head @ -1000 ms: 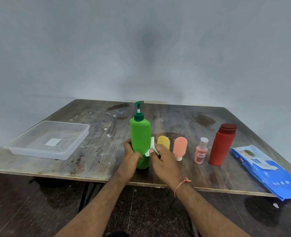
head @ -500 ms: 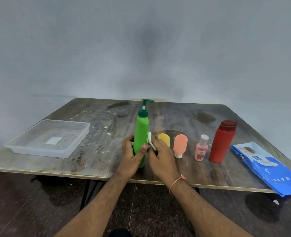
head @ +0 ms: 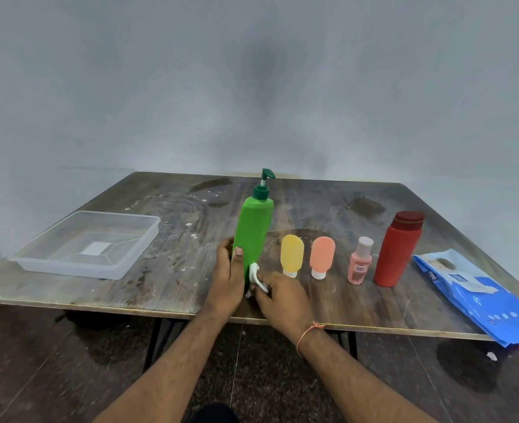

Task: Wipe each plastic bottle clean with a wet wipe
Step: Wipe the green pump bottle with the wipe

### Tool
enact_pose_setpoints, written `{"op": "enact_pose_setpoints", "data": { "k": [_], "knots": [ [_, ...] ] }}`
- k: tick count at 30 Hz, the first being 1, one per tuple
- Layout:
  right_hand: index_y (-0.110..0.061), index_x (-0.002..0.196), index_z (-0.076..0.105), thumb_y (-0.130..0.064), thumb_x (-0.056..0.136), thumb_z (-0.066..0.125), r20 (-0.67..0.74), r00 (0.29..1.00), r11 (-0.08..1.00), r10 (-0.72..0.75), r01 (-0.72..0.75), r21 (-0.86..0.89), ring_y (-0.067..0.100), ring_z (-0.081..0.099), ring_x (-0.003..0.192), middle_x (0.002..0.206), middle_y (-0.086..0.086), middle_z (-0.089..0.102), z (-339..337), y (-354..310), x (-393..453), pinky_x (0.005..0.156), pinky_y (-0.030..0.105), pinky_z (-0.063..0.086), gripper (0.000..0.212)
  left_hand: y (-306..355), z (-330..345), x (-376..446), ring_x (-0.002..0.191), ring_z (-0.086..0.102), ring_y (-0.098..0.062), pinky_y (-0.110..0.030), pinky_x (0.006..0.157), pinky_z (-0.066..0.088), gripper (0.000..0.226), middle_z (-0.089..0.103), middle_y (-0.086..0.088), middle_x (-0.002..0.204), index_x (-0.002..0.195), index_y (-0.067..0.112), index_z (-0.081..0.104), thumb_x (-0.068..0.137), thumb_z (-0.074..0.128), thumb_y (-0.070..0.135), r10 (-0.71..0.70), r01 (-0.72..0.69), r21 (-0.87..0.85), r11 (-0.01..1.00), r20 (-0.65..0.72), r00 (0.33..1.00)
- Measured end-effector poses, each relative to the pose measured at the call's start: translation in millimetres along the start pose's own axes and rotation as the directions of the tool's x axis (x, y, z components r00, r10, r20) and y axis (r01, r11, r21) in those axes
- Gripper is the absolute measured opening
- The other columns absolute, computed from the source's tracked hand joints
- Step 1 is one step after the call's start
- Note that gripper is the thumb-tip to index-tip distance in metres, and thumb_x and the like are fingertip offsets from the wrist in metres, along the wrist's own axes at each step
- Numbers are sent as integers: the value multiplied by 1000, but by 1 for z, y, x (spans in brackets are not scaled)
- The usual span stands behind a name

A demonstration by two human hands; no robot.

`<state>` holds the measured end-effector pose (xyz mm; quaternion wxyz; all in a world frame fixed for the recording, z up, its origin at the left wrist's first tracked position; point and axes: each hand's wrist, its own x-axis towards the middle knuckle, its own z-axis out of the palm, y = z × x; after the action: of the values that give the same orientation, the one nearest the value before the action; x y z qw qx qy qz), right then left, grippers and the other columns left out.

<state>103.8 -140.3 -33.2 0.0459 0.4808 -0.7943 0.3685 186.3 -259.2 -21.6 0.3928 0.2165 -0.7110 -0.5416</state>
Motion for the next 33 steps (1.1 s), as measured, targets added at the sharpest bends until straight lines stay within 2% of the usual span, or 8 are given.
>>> {"op": "enact_pose_setpoints", "data": {
  "k": [3, 8, 14, 20, 23, 25, 29, 33],
  "knots": [
    [-28, 117, 78, -35, 100, 66, -7, 999, 999, 32, -31, 44, 19, 63, 81, 85, -1, 68, -3, -1, 0, 65, 32, 35, 22, -2, -3, 2, 111, 65, -14, -24, 85, 50, 35, 66, 2, 123, 142, 29, 46, 114, 30, 41, -96, 95, -33, 995, -25, 995],
    [-28, 102, 80, -34, 99, 68, 4, 996, 980, 91, -91, 175, 13, 59, 81, 84, -1, 64, -9, -4, -4, 73, 39, 47, 14, 2, -4, 5, 107, 57, 3, -14, 81, 41, 33, 62, 14, 116, 135, 31, 49, 115, 24, 40, -197, 191, -95, 977, -59, 979],
    [-25, 103, 82, -31, 99, 71, 20, 981, 947, 194, -192, 258, 4, 57, 82, 87, -9, 61, -17, -3, -9, 71, 28, 43, 13, 2, -3, 6, 105, 62, -10, -14, 76, 46, 30, 66, 3, 115, 135, 25, 51, 116, 28, 29, -148, 148, -21, 989, -38, 988],
    [-41, 98, 71, -34, 98, 69, 63, 951, 859, 304, -302, 414, 31, 75, 84, 91, 10, 75, -26, -3, -15, 81, 57, 62, 8, 0, 1, 5, 103, 60, -5, -19, 78, 43, 30, 63, 5, 116, 139, 23, 45, 115, 28, 26, -93, 93, 84, 992, 1, 996],
    [-38, 91, 79, -27, 102, 68, 99, 932, 813, 348, -353, 462, 25, 77, 84, 91, 4, 78, -30, -3, -16, 84, 55, 64, 19, 2, 5, 3, 97, 58, -2, -4, 68, 41, 27, 61, 8, 110, 137, 20, 46, 115, 30, 22, -66, 68, 122, 990, -23, 998],
    [-32, 106, 80, -24, 105, 64, 134, 922, 772, 364, -379, 511, 19, 76, 88, 96, -2, 76, -34, -5, -19, 87, 49, 65, 17, 3, 6, 1, 96, 60, -7, -4, 67, 41, 28, 62, 6, 109, 137, 18, 48, 115, 30, 20, -53, 58, 119, 991, -39, 998],
    [-35, 103, 75, -27, 110, 57, 198, 916, 706, 349, -396, 587, 15, 73, 103, 117, 4, 73, -42, -4, -25, 89, 33, 65, 21, 1, 5, -1, 107, 60, -7, -9, 81, 44, 32, 64, 0, 120, 139, 18, 51, 114, 29, 19, -30, 39, 89, 995, -105, 994],
    [-33, 107, 77, -28, 111, 56, 260, 901, 609, 348, -428, 668, 17, 70, 107, 132, 8, 67, -51, 2, -33, 90, 33, 64, 23, -1, 3, -4, 126, 54, -9, -23, 106, 42, 34, 59, 1, 133, 139, 18, 53, 112, 33, 19, 34, -16, 73, 997, -251, 967]
  ]
}}
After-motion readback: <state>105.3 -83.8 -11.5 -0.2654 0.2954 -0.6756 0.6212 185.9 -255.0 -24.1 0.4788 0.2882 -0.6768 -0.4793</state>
